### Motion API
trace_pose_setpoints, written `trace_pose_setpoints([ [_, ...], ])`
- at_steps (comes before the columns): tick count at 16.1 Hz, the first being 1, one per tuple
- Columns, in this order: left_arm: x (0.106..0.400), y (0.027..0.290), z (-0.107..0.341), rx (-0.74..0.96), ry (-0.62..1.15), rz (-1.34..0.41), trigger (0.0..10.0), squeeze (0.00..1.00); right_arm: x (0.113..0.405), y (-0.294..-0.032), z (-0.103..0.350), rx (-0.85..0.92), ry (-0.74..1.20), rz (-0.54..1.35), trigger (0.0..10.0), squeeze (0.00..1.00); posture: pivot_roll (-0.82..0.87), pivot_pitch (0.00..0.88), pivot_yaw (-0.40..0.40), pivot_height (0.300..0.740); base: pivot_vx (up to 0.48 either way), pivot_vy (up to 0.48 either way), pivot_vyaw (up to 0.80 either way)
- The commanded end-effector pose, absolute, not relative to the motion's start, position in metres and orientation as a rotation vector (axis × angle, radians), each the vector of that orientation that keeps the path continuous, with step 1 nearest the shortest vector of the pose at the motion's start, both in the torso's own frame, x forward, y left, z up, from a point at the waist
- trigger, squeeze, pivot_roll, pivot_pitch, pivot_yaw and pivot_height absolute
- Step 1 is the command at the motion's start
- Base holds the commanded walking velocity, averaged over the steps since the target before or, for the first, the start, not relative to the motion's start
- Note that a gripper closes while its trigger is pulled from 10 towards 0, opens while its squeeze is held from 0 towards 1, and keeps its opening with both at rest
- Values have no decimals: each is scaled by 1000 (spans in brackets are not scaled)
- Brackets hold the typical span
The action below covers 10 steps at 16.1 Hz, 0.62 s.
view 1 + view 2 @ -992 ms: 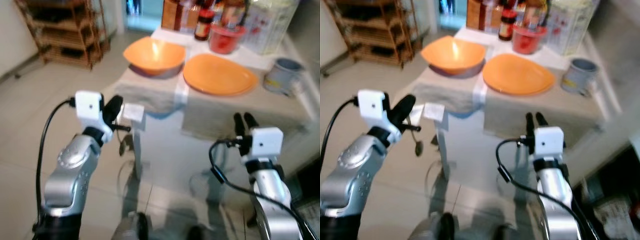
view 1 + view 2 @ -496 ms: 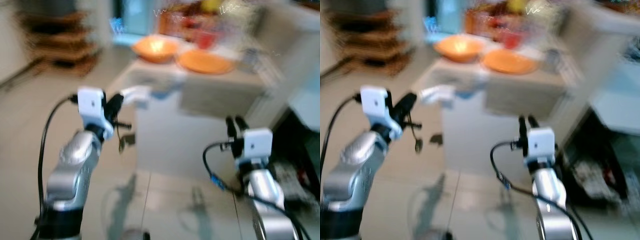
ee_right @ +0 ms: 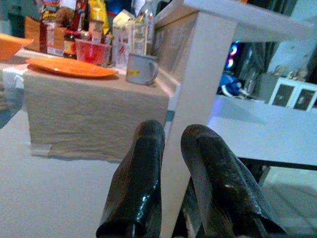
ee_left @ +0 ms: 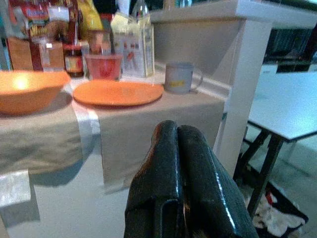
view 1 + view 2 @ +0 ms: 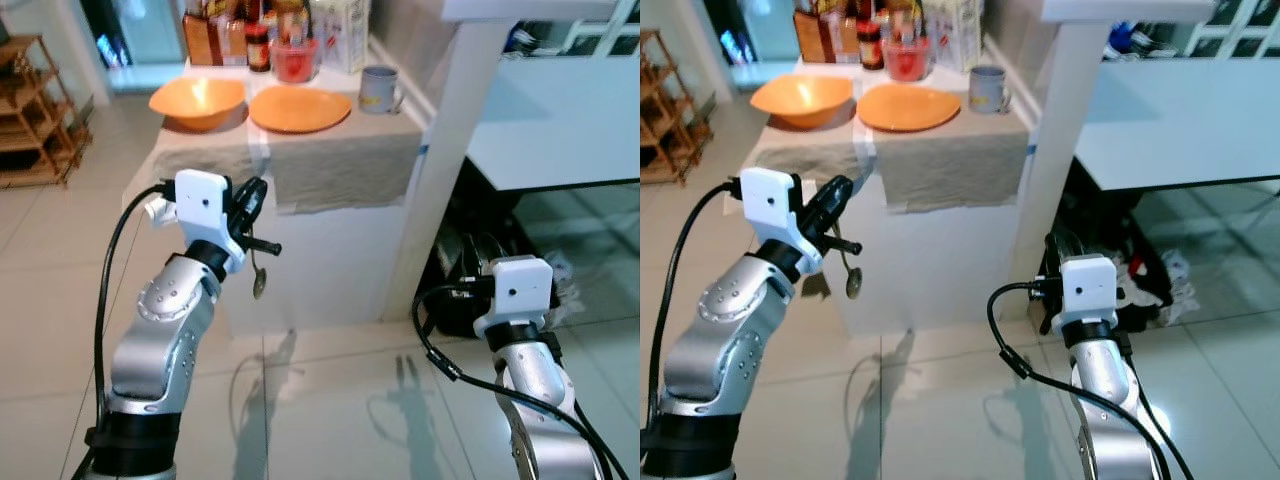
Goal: Setting the table
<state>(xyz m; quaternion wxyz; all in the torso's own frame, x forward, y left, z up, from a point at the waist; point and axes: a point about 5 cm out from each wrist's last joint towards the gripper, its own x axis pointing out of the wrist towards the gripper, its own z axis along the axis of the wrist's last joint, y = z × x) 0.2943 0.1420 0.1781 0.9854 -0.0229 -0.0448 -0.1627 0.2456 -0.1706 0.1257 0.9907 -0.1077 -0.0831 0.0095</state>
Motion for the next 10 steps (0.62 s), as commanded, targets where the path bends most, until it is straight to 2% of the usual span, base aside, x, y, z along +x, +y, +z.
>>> trace_pose_setpoints([
  [1,291,139,178,-36,-98,-324,0,0,247,-170,129,-211,-180,18,10000,0,13,12,-6,740,0,0,0],
  [5,288,131,174,-48,-92,-313,0,0,248,-173,125,-223,-151,3,10000,0,12,15,-8,740,0,0,0],
  [10,293,127,170,-54,-73,-286,0,0,249,-173,126,-222,-163,2,10000,0,1,12,-4,740,0,-469,0],
])
